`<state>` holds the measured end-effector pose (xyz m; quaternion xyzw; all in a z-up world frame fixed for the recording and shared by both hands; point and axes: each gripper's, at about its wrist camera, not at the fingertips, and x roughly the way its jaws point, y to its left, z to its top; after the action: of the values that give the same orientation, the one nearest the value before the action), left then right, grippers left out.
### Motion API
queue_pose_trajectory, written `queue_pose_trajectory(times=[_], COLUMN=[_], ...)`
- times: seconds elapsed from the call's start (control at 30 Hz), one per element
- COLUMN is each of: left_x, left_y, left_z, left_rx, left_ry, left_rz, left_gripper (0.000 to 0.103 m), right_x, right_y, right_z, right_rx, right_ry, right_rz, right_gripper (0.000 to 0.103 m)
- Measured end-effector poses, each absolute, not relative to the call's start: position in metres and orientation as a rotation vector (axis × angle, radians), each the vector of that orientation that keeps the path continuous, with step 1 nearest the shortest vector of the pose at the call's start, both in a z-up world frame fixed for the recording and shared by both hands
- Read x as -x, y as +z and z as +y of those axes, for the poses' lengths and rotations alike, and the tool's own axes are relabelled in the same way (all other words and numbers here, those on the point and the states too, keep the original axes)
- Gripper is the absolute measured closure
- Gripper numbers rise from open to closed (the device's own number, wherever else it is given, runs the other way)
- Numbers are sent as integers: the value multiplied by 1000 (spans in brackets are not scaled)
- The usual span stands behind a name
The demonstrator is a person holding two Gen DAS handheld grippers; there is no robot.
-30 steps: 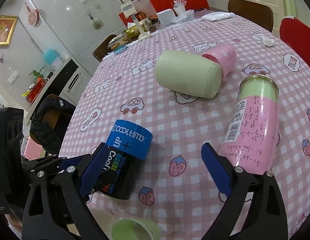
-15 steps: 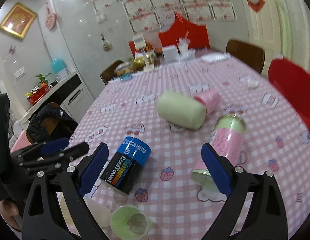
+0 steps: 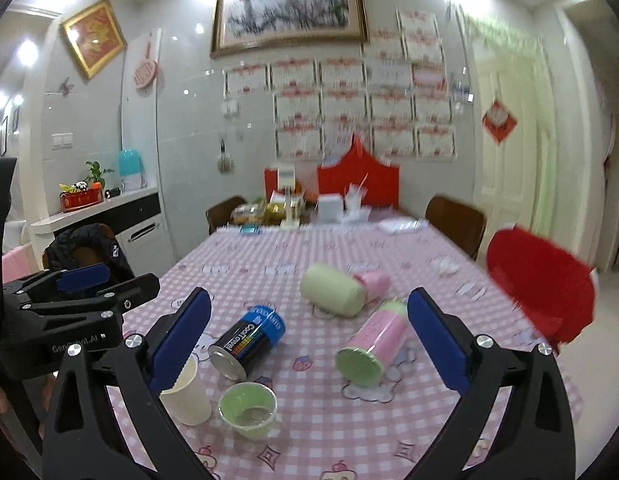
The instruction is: Flip cup upside down
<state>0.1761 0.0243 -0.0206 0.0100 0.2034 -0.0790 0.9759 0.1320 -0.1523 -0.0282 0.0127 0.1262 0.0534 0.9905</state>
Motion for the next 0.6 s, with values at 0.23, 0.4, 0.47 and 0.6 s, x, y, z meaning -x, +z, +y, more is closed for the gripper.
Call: queue_pose_trajectory(times=[0.23, 0.4, 0.47, 0.6], left_x=[-123, -98, -92, -78], left_y=[-12, -11, -11, -10], left_z=[12, 8, 7, 4], left_rx=[-61, -64, -65, -68], left_ry=[-104, -79, -74, -78], left_rz=[285, 248, 238, 212], left_gripper=[26, 26, 26, 26], right_x=[-94, -75, -67, -54], right_y=[-23, -26, -29, -33], right_z=[-155, -156, -155, -155], right_rx=[-3, 20, 34, 49], right_ry=[103, 95, 91, 89], right_rz=[164, 131, 122, 103], right_gripper=[8, 8, 8, 8])
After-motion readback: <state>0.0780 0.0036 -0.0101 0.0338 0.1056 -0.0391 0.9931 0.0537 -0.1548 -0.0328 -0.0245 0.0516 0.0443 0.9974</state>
